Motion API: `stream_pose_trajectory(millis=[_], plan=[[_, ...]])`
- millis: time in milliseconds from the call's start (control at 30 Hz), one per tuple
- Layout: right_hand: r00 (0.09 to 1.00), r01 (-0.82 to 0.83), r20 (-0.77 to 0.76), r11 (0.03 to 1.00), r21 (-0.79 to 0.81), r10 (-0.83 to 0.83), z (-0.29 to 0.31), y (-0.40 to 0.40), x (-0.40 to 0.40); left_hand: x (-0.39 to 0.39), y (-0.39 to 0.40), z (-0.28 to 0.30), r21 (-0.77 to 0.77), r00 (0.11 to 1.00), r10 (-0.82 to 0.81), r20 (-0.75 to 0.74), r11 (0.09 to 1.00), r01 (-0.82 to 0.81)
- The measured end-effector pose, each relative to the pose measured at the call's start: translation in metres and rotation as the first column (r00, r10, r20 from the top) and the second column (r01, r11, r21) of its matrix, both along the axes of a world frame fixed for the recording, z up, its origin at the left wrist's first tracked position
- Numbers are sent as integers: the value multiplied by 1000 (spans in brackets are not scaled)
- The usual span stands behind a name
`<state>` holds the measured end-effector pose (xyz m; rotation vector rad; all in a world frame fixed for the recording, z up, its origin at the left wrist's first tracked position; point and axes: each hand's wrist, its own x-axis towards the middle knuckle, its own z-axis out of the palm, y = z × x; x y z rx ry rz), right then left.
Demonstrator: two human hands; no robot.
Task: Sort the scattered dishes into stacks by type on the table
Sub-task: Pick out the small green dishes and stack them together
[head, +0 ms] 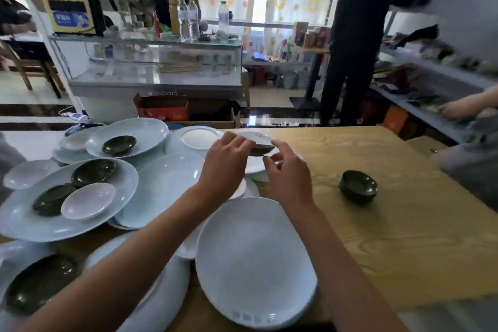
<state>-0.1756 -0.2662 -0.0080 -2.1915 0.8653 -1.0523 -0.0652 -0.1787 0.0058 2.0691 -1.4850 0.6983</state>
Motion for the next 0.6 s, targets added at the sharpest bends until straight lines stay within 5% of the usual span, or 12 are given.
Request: stream_pose_trajectory(millis=[267, 600], plan=[[997, 73, -5, 997, -23, -73, -15, -54, -76, -64, -54, 0, 46, 967, -243, 80, 970, 240], [946, 325, 9, 946, 16, -325, -47, -104, -133, -118, -89, -1, 174, 948, -312, -61, 932, 318]])
